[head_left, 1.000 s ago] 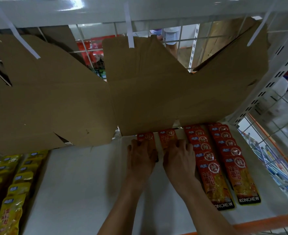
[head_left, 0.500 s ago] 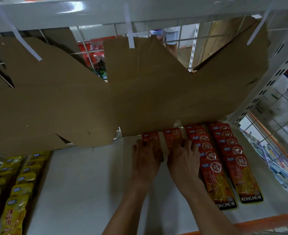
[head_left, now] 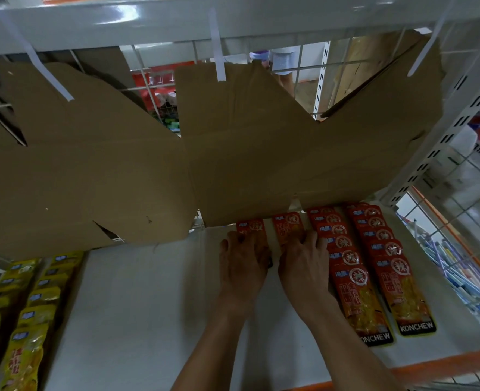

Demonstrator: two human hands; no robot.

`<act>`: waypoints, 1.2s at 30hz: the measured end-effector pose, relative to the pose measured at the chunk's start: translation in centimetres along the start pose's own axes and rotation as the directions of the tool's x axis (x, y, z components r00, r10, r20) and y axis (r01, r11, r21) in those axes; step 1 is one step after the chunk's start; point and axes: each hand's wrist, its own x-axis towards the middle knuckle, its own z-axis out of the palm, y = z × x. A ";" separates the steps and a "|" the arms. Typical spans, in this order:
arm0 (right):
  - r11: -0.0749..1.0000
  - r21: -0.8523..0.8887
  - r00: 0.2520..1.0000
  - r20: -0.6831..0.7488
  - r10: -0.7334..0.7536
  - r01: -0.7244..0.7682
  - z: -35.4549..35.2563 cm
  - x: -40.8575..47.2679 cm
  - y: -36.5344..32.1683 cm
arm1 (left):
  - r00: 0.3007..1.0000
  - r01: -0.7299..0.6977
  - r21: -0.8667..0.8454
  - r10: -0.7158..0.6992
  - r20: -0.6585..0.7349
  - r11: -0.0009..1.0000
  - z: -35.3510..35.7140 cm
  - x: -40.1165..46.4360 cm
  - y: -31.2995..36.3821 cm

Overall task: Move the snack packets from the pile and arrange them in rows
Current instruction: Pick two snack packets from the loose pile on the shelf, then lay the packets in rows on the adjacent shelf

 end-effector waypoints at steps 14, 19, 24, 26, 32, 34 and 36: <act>0.979 0.015 0.965 0.166 -0.204 0.204 -3.4 -2.4 -0.2 | 0.999 -0.034 0.146 0.032 0.014 0.989 -3.1 -2.5 -1.3; 0.962 0.017 0.928 0.261 -0.266 0.271 -4.4 -4.3 -0.6 | 0.997 -0.016 0.264 -0.005 0.077 0.964 -4.8 -4.2 -1.8; 0.930 0.007 0.888 0.295 -0.354 0.368 -5.2 -6.0 -1.2 | 0.968 0.072 0.318 -0.143 0.206 0.945 -7.9 -6.0 -1.7; 0.909 0.021 0.844 0.363 -0.394 0.416 -5.3 -6.5 -1.5 | 0.961 0.112 0.347 -0.191 0.201 0.931 -8.9 -7.0 -1.6; 0.822 0.007 0.733 0.447 -0.513 0.570 -6.2 -8.0 -2.8 | 0.952 0.252 0.361 -0.298 0.076 0.898 -10.8 -11.4 -1.8; 0.782 0.013 0.699 0.440 -0.564 0.623 -6.5 -8.7 -3.6 | 0.934 0.314 0.372 -0.354 0.042 0.874 -11.4 -13.0 -1.9; 0.739 0.020 0.652 0.453 -0.607 0.674 -6.6 -9.6 -4.3 | 0.904 0.390 0.373 -0.427 0.019 0.842 -11.8 -14.7 -2.2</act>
